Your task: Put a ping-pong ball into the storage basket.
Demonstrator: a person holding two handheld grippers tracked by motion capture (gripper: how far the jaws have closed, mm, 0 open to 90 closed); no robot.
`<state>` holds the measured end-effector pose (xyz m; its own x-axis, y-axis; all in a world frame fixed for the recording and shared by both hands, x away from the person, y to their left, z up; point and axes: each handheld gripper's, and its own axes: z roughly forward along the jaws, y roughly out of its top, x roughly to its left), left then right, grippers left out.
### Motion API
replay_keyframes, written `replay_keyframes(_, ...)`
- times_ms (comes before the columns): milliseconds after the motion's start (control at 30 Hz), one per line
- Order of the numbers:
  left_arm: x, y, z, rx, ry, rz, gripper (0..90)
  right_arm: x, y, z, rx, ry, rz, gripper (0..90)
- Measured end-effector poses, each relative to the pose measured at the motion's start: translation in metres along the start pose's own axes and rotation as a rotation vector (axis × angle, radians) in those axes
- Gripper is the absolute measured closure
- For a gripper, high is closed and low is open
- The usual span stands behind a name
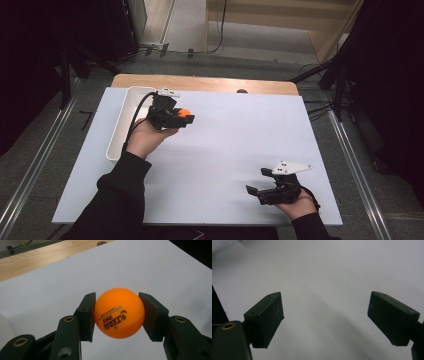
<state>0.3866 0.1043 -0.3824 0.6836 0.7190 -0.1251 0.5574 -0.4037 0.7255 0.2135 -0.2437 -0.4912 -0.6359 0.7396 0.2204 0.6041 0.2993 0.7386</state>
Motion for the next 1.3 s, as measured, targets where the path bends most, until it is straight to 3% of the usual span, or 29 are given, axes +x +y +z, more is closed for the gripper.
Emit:
replay_keyframes(633,0.018,-0.003,-0.011,-0.002,0.031,-0.038,50.7,0.0,0.0,0.0,-0.001,-0.003,0.002,11.9)
replay_keyframes(1300,0.037,-0.005,-0.022,0.001,0.102,-0.059,50.7,-0.001,0.0,0.0,0.002,-0.005,0.014,11.9)
